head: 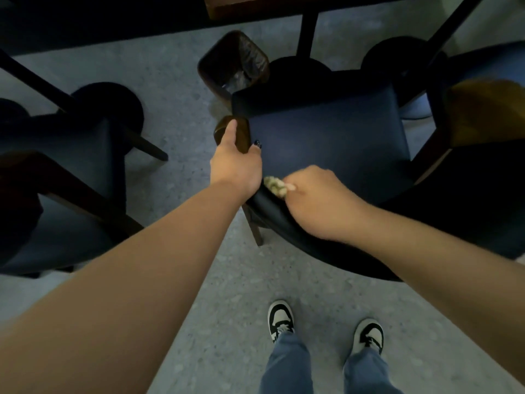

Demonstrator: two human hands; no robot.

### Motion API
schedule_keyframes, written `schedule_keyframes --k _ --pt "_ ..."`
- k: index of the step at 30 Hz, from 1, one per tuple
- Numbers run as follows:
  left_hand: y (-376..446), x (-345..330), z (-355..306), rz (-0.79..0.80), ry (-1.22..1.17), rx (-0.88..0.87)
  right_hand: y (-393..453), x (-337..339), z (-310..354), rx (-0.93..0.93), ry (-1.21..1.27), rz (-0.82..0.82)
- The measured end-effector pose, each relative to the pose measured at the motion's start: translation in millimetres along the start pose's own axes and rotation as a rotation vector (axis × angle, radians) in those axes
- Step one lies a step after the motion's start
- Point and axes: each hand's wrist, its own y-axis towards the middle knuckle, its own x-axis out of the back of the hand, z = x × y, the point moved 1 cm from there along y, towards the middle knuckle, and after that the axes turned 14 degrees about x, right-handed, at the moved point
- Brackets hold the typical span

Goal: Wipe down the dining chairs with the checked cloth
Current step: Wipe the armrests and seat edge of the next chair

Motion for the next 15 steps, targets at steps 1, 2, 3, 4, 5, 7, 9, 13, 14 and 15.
schedule_keyframes --k 1,2,3,4,5,7,9,13,14,15 --pt "-0.8 0.1 -0.1 0.0 0.006 -0.002 -10.7 3.9 6.0 0.046 -0.038 0.031" --pt "-2.0 0.3 -0.9 0.002 0.011 -0.004 -14.9 9.8 6.8 0.064 -0.066 0.053" --pt "-2.5 0.6 -1.5 0.002 0.018 -0.005 -13.0 16.2 5.3 0.043 -0.068 0.066" --pt "-2.7 1.1 -1.7 -0.002 0.022 -0.003 -5.2 19.9 -0.2 -0.007 -0.026 0.063" --pt "-2.4 1.7 -1.8 -0.008 0.025 0.0 5.8 21.2 -7.8 -0.064 0.051 0.049" --pt "-3.1 1.5 -2.5 -0.024 0.046 0.0 27.5 12.5 -24.9 -0.183 0.166 0.052" --pt "-4.0 0.0 -2.5 -0.044 0.072 -0.006 39.0 -5.1 -36.4 -0.25 0.227 0.016" --pt "-8.9 1.1 -3.7 -0.126 0.098 0.014 20.7 -10.2 -35.1 -0.083 0.183 -0.179" --pt "-11.8 0.8 -3.8 -0.164 0.09 0.028 12.1 -7.3 -33.8 -0.01 0.16 -0.135" --pt "-14.6 -1.2 -3.4 -0.204 0.077 0.049 2.1 -4.9 -33.5 0.063 0.137 -0.076"
